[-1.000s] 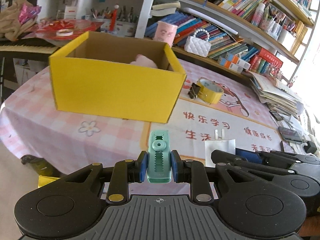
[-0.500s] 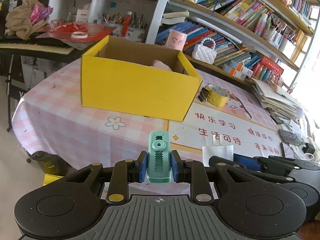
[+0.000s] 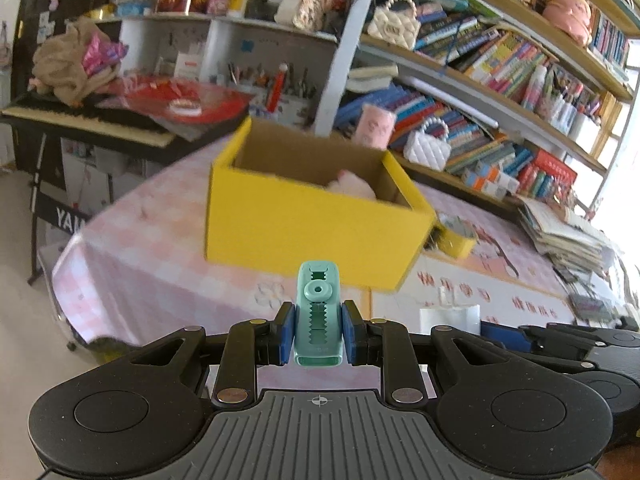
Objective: Organize objects
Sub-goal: 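Carry the green clip and white charger over the yellow box, then lower the clip and charger into the box and open both grippers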
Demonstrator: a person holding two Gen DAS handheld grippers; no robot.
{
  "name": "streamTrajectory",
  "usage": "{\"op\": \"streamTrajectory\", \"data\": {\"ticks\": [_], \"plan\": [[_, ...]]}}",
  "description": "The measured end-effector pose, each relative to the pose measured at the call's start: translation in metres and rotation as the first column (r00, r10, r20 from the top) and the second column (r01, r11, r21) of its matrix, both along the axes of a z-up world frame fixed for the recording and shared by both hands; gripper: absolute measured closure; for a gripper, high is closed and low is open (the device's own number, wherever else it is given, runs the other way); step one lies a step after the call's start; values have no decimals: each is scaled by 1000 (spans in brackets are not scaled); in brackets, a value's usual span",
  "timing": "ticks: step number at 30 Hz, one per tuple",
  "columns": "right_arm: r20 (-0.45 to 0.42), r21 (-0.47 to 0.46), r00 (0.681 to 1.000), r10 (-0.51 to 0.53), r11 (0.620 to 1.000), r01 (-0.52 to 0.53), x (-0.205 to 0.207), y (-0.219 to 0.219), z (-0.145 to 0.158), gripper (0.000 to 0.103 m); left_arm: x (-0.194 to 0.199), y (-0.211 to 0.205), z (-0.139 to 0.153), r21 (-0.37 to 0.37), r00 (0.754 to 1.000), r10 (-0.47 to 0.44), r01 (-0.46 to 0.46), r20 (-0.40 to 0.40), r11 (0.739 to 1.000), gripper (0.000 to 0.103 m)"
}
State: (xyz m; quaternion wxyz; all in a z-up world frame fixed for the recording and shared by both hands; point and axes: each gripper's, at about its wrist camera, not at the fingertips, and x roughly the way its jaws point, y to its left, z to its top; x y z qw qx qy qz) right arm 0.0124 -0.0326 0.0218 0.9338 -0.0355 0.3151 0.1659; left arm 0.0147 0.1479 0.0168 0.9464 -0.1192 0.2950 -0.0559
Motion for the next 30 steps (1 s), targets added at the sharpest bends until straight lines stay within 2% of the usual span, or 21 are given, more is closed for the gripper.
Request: {"op": "streamTrajectory", "data": {"ticks": [10,14,19,23,30], "plan": [[100,18,995,-20,1000,18,51,8,32,79,48,8,31,41,995,15,-19,98,999,80],[137,9,990,-24,1000,23,79,12,43,79,75,6,37,55,993,18,-25,118,998,80],[143,-7,989,-22,1000,23,121,19,45,79,113,-3,42,98,992,18,-31,126,995,80],[121,-39,993,-5,999,10,153,27,38,79,143,-9,38,142,995,27,-41,101,989,80],[40,-76,999,9,997,-6,197,34,14,78,178,-12,14,151,998,56,-55,-7,987,80]]}}
